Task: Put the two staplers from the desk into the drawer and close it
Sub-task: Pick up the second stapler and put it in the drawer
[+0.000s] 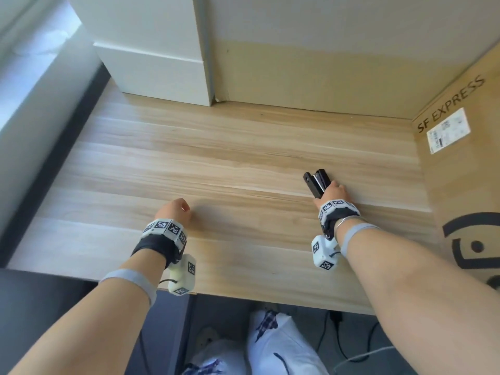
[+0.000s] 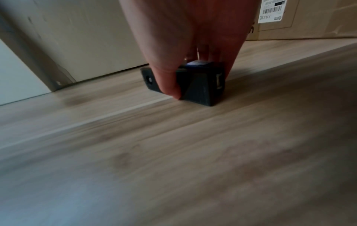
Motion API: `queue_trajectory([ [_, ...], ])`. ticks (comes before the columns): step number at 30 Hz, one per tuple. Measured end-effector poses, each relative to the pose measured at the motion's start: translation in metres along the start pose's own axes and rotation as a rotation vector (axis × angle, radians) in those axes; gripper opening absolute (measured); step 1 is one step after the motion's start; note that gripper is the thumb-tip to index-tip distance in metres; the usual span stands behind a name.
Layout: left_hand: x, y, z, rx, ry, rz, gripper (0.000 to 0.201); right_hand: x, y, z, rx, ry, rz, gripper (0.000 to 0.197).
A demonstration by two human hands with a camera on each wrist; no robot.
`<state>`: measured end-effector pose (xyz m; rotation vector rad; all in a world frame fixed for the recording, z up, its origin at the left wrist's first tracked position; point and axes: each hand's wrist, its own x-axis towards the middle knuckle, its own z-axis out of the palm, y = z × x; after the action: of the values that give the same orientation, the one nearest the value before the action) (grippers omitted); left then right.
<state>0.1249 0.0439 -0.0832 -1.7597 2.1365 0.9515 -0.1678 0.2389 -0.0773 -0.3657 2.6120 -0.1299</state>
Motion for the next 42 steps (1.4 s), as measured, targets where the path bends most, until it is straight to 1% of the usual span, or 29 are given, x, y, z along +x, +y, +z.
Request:
queue_trajectory([
  [4, -0.003, -0.015, -0.009, -0.022, 0.011, -0.001, 0.024, -0.024, -0.027, 0.012, -0.017, -0.051, -0.116, 0.061],
  [8, -0.009, -0.040, -0.023, -0.047, 0.034, -0.006, 0.025, -0.063, -0.066, 0.034, 0.076, -0.091, -0.277, 0.064],
  [14, -0.027, -0.094, -0.040, -0.067, 0.082, -0.049, 0.025, -0.140, -0.125, 0.071, 0.078, -0.265, -0.519, 0.065],
  [18, -0.045, -0.140, -0.049, -0.111, 0.116, -0.086, 0.025, -0.193, -0.158, 0.102, -0.005, -0.390, -0.674, 0.062],
  [22, -0.068, -0.199, -0.059, -0.125, 0.140, -0.167, 0.025, -0.247, -0.181, 0.134, -0.127, -0.511, -0.820, 0.063],
  [26, -0.091, -0.261, -0.060, -0.113, 0.152, -0.245, 0.028, -0.298, -0.193, 0.171, -0.211, -0.658, -0.894, 0.074],
  [28, -0.100, -0.290, -0.055, -0.113, 0.143, -0.280, 0.027, -0.318, -0.198, 0.191, -0.252, -0.701, -0.921, 0.073],
  [32, -0.111, -0.331, -0.038, -0.112, 0.092, -0.342, 0.026, -0.342, -0.197, 0.239, -0.346, -0.776, -0.915, 0.071],
  [34, -0.111, -0.344, -0.025, -0.102, 0.074, -0.354, 0.026, -0.344, -0.193, 0.262, -0.380, -0.796, -0.882, 0.065],
  [38, -0.105, -0.362, 0.001, -0.091, 0.034, -0.366, 0.027, -0.338, -0.181, 0.301, -0.426, -0.782, -0.717, 0.051],
  [42, -0.096, -0.373, 0.025, -0.101, -0.006, -0.384, 0.029, -0.329, -0.173, 0.333, -0.440, -0.716, -0.538, 0.050],
])
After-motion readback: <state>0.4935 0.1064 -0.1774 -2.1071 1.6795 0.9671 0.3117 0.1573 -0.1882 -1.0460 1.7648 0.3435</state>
